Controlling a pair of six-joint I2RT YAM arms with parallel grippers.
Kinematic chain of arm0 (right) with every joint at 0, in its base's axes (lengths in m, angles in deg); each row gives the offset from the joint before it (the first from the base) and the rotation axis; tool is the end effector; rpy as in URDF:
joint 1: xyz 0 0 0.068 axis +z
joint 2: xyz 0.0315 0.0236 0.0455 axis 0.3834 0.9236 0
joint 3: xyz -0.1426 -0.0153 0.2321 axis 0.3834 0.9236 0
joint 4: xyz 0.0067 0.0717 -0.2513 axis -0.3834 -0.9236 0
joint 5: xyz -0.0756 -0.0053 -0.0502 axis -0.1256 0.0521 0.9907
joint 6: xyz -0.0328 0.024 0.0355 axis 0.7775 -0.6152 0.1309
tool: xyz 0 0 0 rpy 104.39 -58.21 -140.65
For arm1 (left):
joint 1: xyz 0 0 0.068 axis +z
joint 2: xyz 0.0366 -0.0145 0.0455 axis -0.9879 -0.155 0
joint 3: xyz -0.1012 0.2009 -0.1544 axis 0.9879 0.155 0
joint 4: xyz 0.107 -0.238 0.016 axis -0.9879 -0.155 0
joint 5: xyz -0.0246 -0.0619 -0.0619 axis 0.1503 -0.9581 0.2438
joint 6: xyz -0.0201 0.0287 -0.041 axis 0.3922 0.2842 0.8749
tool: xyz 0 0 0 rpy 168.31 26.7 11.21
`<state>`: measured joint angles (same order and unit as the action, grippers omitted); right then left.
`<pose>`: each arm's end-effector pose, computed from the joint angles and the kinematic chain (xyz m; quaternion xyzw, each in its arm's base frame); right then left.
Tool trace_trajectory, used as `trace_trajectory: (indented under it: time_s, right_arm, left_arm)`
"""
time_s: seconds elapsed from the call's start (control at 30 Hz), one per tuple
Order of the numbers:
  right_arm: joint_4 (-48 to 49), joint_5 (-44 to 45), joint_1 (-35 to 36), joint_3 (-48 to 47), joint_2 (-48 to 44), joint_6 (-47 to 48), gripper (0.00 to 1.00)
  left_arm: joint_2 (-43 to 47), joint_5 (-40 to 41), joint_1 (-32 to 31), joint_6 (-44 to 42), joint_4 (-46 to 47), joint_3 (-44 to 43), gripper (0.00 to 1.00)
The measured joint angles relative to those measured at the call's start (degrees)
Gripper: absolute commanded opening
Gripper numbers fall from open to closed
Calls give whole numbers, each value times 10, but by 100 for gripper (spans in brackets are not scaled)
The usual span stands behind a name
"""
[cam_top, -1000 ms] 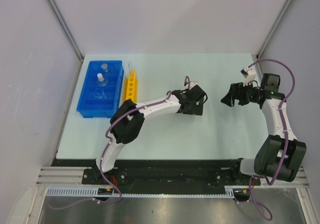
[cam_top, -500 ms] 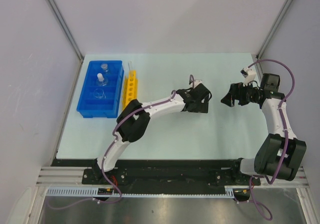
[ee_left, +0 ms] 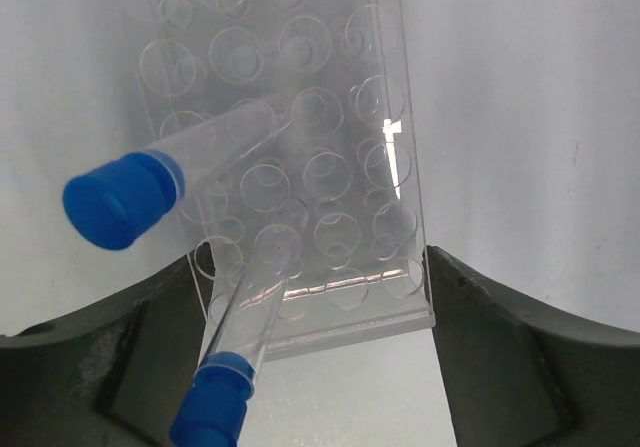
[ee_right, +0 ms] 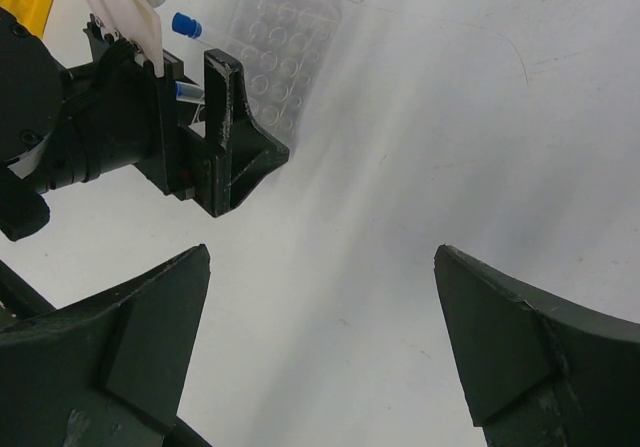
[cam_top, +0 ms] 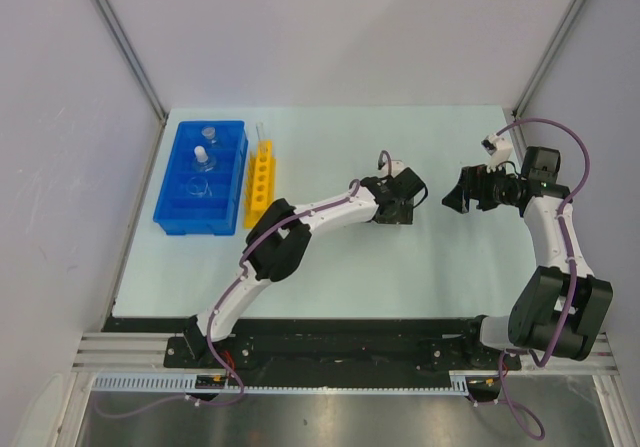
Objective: Organize the chemistry lab equipment
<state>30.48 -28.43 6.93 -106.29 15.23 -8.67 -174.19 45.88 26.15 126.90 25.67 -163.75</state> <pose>0.2709 -0.0500 0.2768 -0.1611 0.8670 0.2404 0.4056 0.3091 -0.4190 0.1653 0.0363 0.9526 -0.0816 0.2909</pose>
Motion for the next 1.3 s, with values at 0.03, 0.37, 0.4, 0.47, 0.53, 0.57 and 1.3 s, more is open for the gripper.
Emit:
trace_trajectory:
  time_s: [0.03,0.37,0.4,0.47,0.53,0.57,1.3]
  right_arm:
    - [0,0,0,0,0,0,100]
    - [0,-2,-3,0,6,0,100]
    - [0,-2,-3,0,6,0,100]
    - [0,-2,-4,0,6,0,100]
    - [0,-3,-6,0,6,0,100]
    - [0,-3,-6,0,6,1,100]
    - [0,-4,-7,0,10,5,100]
  left_arm:
    - [0,3,0,1,-1,0,71]
    - [6,25,0,-20,9,12,51]
    - [15,26,0,-28,20,29,50]
    - [47,30,2,-45,48,86,49]
    - [86,31,6,-64,65,150,47]
    - [102,31,9,-68,69,175,46]
    - [311,-75,227,-194,229,504,47]
